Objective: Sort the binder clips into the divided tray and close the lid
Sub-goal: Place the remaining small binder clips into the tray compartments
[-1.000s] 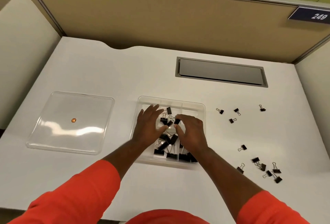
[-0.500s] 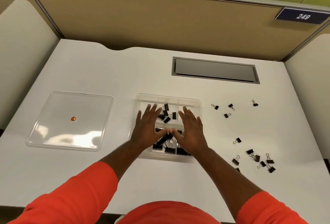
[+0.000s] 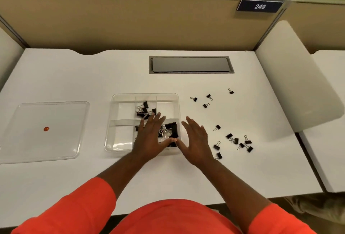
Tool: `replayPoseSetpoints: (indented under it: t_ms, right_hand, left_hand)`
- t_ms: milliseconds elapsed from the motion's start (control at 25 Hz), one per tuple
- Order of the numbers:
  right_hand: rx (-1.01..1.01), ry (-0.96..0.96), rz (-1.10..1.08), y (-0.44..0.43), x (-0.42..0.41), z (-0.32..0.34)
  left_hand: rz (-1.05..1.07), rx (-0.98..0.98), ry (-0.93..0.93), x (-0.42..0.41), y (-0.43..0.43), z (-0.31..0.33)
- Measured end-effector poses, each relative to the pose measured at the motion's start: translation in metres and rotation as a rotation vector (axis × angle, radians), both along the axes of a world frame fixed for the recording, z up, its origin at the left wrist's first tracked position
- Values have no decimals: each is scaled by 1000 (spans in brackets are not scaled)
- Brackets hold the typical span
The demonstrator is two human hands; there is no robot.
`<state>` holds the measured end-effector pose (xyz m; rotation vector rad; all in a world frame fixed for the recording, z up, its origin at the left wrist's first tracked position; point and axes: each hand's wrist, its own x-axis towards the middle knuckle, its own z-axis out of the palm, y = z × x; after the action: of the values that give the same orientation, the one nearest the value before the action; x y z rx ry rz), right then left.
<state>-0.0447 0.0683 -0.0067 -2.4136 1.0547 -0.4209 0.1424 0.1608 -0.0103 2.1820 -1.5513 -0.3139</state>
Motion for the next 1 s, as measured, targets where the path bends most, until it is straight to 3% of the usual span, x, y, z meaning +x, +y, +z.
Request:
replayPoseSetpoints:
  t_ms: [520, 1000]
  right_hand:
    - [32, -1, -138, -75, -152, -22]
    - [73, 61, -72, -127, -218, -48]
  left_hand:
    - [-34, -93, 38, -141, -65, 1]
    - [134, 177, 24, -217, -110, -40]
